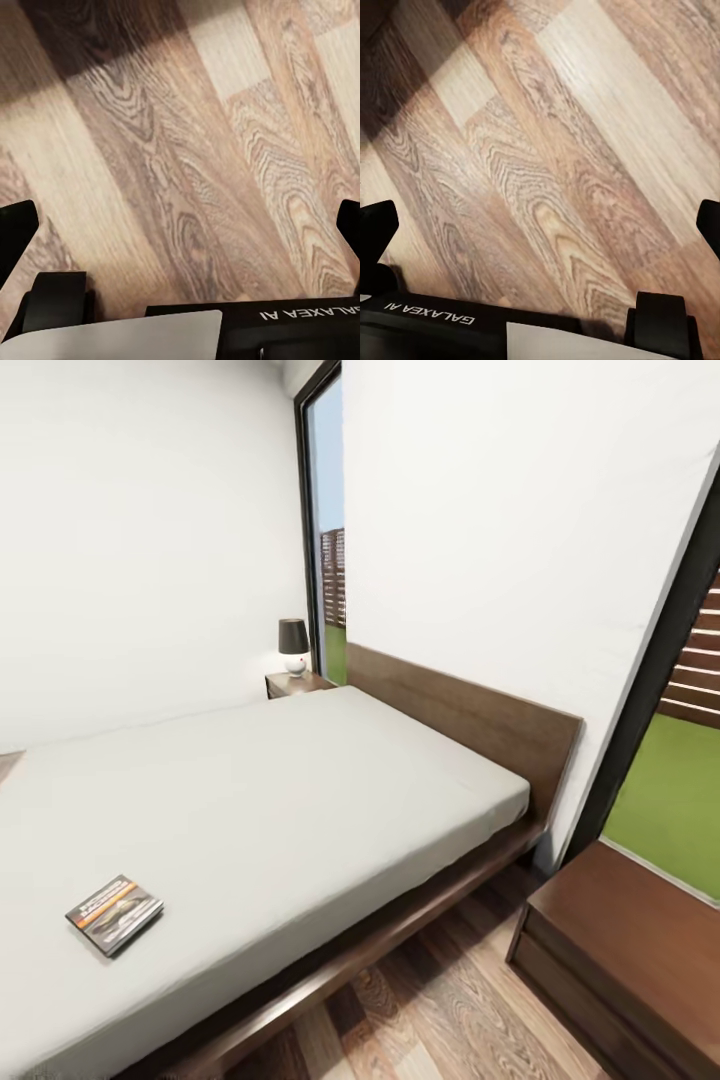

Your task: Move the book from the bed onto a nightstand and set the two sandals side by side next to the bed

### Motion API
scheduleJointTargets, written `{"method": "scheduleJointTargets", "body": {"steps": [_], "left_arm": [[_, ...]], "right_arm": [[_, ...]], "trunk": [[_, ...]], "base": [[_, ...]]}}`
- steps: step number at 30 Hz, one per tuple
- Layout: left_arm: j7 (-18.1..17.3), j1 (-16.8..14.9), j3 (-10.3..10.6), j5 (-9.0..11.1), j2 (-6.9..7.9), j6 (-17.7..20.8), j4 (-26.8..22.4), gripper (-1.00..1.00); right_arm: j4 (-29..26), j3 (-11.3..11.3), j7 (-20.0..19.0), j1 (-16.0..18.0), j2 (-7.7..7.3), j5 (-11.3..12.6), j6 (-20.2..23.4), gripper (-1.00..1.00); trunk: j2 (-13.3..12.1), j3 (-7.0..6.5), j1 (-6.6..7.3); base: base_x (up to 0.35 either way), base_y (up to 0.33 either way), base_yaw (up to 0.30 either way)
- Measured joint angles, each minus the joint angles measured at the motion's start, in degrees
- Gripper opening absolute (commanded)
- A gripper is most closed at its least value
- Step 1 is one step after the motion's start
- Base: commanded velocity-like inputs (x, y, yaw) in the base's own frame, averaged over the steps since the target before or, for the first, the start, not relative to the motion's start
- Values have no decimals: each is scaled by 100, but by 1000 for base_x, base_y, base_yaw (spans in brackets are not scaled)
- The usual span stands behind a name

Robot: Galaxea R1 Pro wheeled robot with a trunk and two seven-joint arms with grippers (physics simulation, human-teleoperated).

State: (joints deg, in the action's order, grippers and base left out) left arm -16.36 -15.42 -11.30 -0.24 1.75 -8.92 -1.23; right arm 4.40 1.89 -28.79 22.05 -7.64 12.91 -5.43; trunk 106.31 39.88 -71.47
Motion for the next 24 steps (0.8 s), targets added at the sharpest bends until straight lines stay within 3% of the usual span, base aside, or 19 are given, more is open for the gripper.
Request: {"method": "scheduleJointTargets", "body": {"steps": [24], "left_arm": [[0,0,0,0,0,0,0,100]], "right_arm": [[0,0,0,0,0,0,0,100]], "trunk": [[0,0,0]], "base": [[1,-1,289]]}}
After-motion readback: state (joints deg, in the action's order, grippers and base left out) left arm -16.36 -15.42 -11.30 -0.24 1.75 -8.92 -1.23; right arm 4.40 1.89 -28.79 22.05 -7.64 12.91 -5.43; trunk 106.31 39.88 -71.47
